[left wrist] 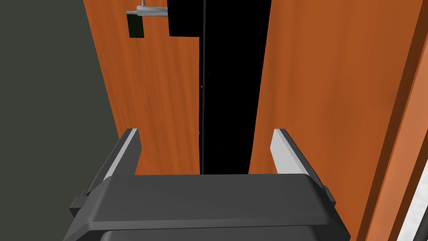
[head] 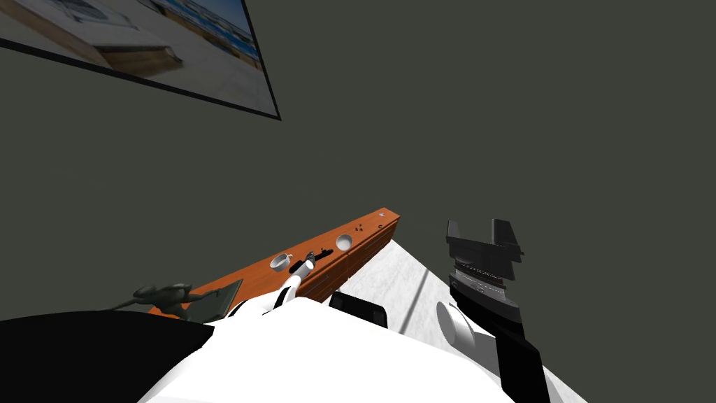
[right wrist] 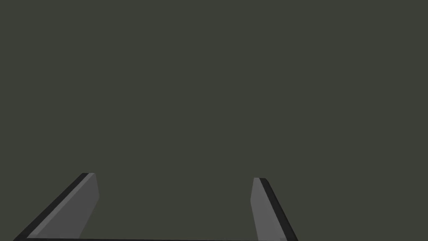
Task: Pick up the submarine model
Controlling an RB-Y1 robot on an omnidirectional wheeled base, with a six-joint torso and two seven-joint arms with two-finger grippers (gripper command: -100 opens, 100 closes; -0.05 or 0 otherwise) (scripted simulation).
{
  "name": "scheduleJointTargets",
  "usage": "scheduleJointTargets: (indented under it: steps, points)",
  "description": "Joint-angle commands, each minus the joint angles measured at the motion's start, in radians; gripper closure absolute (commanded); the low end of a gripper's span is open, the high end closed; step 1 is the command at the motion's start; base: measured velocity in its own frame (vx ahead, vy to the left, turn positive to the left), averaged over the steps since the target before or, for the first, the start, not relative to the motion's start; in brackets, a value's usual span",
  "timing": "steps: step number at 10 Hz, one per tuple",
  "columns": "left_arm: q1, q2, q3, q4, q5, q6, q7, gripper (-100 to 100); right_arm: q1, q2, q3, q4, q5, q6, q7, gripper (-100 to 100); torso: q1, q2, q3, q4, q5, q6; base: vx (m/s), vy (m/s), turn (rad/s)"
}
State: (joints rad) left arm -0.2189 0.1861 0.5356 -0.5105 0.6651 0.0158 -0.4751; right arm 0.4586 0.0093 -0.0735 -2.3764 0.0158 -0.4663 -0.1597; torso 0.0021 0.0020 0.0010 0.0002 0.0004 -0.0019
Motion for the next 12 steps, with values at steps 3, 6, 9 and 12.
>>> scheduleJointTargets:
  steps: [3,6,9,12]
  points:
    - [0.001,-0.005,0.069,0.012,0.068,-0.010,-0.095,-100,0.000,0.000,0.000,0.000,0.000,0.000,0.000,0,0.000,-0.001,-0.001,0.000,0.001,0.002,-0.025,0.009,-0.132]
    - [-0.001,0.002,0.050,0.022,0.075,-0.017,-0.094,100,0.000,0.000,0.000,0.000,0.000,0.000,0.000,0,0.001,-0.004,-0.002,-0.001,0.002,0.002,-0.006,0.003,0.011]
    - [-0.001,0.003,0.050,0.021,0.075,-0.017,-0.094,100,0.000,0.000,0.000,0.000,0.000,0.000,0.000,0,0.001,-0.005,-0.003,-0.001,0.002,0.002,0.000,0.000,0.000]
    - [0.003,-0.003,0.014,-0.005,0.025,0.001,-0.043,100,0.000,0.000,0.000,0.000,0.000,0.000,0.000,0,0.001,-0.005,-0.003,-0.001,0.002,0.002,0.010,-0.001,0.099]
